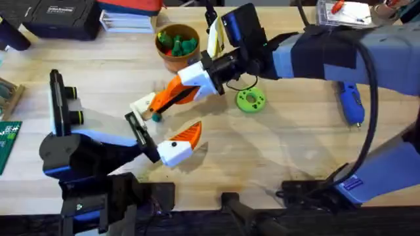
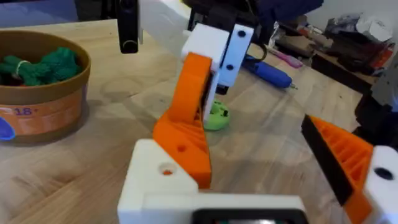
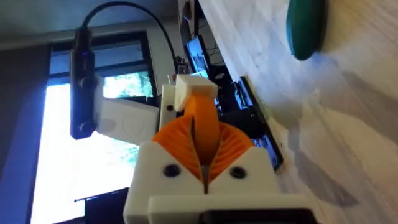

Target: Pick up the gripper from the table and insert it into the empty holder that is missing its gripper. Then pick up a screw, insert it into the mounting hole, and use the screwdriver to tighten it. Finally, clean up the table by picking up the vegetable and placing it into the bucket.

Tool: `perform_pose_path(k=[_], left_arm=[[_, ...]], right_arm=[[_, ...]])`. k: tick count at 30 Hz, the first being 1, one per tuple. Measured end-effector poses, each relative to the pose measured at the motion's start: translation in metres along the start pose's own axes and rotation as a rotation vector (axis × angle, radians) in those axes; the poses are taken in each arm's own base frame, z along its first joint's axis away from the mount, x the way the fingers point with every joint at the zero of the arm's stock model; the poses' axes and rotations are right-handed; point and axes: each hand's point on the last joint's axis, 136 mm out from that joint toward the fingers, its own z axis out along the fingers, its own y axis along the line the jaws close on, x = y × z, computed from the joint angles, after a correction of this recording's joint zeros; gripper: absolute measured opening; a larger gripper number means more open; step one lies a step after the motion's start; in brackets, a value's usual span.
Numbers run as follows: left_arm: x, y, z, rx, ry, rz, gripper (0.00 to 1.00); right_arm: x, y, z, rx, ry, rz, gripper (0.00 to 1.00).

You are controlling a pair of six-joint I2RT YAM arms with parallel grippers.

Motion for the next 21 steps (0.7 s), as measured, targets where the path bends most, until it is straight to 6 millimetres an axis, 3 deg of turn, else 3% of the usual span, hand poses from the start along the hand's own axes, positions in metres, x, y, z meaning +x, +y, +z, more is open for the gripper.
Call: perform_pose_path(k=[14,21], left_arm=[[-0.004,0.013,0.0,-0.078,-0.017,0.015,0.986],[-0.003,0.008,0.002,-0.05,-0.01,0.01,0.988]], right_arm=[[-0.011,0.007,0.016,0.028,-0.06,-0.136,0.009],[-0.009,0.003,0.02,0.015,-0.035,-0.135,0.009]])
